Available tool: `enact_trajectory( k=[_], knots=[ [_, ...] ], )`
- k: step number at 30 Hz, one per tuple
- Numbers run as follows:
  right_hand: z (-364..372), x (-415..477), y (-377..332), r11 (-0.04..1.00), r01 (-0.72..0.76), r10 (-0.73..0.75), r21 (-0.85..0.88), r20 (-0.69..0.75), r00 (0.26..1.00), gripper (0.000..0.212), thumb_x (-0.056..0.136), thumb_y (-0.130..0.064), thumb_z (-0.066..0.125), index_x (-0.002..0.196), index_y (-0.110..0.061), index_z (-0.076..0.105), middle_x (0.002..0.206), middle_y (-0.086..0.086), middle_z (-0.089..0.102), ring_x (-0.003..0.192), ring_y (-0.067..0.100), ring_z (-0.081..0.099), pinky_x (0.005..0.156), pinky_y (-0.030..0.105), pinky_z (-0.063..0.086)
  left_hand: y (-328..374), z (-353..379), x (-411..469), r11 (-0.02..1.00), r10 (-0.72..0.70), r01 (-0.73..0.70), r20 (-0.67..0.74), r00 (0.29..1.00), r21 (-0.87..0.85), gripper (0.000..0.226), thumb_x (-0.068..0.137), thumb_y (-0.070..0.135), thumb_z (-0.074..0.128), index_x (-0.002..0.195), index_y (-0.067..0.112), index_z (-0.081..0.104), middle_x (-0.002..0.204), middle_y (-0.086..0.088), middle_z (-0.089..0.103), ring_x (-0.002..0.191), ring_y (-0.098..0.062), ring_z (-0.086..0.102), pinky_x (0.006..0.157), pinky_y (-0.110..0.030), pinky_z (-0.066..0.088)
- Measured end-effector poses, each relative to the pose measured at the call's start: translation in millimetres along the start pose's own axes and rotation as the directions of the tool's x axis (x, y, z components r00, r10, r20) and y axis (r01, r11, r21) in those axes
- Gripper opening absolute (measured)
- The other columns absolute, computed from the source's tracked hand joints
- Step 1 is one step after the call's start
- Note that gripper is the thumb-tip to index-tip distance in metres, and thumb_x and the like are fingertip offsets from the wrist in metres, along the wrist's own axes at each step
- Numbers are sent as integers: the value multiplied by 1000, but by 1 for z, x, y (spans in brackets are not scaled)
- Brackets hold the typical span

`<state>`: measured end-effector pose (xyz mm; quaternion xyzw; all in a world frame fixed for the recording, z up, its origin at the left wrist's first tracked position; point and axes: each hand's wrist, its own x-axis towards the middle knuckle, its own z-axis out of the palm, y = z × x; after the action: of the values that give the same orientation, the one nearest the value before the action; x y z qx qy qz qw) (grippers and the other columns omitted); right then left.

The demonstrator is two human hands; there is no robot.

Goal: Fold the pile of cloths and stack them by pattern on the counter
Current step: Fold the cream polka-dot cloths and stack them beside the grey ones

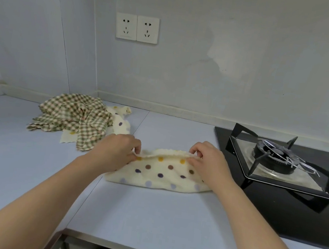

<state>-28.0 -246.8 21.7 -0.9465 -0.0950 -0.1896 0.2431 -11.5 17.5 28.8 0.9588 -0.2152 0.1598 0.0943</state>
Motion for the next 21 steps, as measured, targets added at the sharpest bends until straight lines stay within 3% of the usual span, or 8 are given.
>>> enact_trajectory(
  k=[3,7,12,15,17,20,21],
  knots=[
    [2,1,2,996,-29,40,83,-134,990,26,82,-17,69,70,-29,49,75,-10,50,69,7,49,67,33,41,-9,7,-3,996,-82,71,-267,960,-49,11,90,16,59,88,14,69,80,3,59,66,-19,54,54,-28,33],
    [4,1,6,987,2,40,162,-251,967,17,83,-21,72,70,-28,65,80,-12,59,75,10,58,72,37,50,-10,6,-2,944,-293,208,-364,884,-255,9,90,19,60,87,12,65,80,2,61,72,-18,54,64,-32,41],
    [-1,3,1,967,134,-15,216,-477,879,6,86,-9,69,83,-13,72,91,-8,62,86,9,59,79,22,47,-3,-9,1,857,-406,166,-440,801,-488,4,91,20,62,88,18,62,81,16,57,75,-2,52,64,-7,35],
    [-8,-1,-4,915,146,71,376,-505,860,10,91,-8,59,87,-14,65,89,-10,64,83,0,56,74,11,41,-1,-15,1,790,-399,91,-395,828,-607,10,92,14,59,88,22,64,85,22,62,81,7,57,68,-2,37],
    [-9,-1,-5,854,62,189,517,-419,888,11,93,-11,55,86,-17,61,79,-10,62,70,0,52,64,14,40,-2,-19,1,711,-351,27,-320,880,-703,14,90,7,60,85,18,67,81,15,68,80,2,60,72,-7,42],
    [-7,1,-1,816,-90,292,571,-273,916,13,92,-13,52,82,-18,58,72,-5,58,62,6,48,57,15,38,-3,-33,-6,426,-75,51,21,997,-903,15,87,0,61,79,10,68,77,3,68,74,-8,63,70,-15,47],
    [-7,1,1,821,-139,315,554,-235,920,14,92,-12,51,82,-17,59,75,-5,60,65,6,50,57,12,38,-5,-38,-9,412,39,124,153,987,-903,13,86,2,62,78,10,68,77,1,67,73,-8,62,70,-16,47]
  ],
)
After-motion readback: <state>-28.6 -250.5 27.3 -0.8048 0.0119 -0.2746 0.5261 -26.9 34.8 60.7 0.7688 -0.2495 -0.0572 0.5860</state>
